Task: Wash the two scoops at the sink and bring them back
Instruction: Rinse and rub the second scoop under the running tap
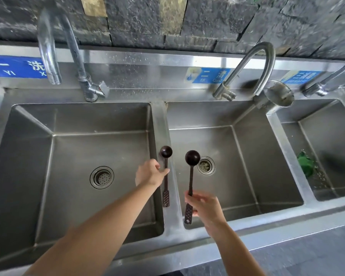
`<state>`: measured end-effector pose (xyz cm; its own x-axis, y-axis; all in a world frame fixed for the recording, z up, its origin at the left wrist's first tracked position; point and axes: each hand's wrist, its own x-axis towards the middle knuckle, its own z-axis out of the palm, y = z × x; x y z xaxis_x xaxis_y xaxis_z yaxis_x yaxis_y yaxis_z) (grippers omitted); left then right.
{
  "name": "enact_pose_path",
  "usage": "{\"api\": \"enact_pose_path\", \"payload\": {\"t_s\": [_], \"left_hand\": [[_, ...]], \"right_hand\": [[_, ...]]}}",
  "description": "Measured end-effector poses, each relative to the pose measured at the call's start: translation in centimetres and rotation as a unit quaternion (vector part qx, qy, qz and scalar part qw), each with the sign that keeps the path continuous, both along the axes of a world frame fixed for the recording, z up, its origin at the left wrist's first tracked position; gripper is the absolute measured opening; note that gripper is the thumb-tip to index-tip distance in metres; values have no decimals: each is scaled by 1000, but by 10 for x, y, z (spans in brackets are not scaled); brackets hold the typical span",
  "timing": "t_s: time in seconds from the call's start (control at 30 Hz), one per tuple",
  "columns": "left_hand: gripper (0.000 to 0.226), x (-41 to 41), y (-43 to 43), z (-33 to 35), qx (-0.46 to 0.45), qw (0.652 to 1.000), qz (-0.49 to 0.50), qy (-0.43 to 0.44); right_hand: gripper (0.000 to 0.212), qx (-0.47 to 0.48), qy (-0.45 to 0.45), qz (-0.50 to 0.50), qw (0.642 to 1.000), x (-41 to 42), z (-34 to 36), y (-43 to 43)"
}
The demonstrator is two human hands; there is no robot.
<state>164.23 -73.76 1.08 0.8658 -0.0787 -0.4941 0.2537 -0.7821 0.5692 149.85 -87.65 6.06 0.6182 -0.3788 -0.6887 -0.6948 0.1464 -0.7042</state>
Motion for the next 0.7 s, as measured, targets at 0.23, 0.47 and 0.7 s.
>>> {"api": "enact_pose_path", "payload": {"t_s": [0.23,0.47,0.7], "left_hand": [[20,4,-10,-13,-51,997,30,41],[14,5,19,-9,-160,966,131,154],[5,2,82,-5,-213,935,198,205]], "right_hand": [[9,3,31,48,998,7,-5,-17],[20,-2,62,104,993,40,-23,-5],[31,-31,59,167,984,81,-44,18]]}}
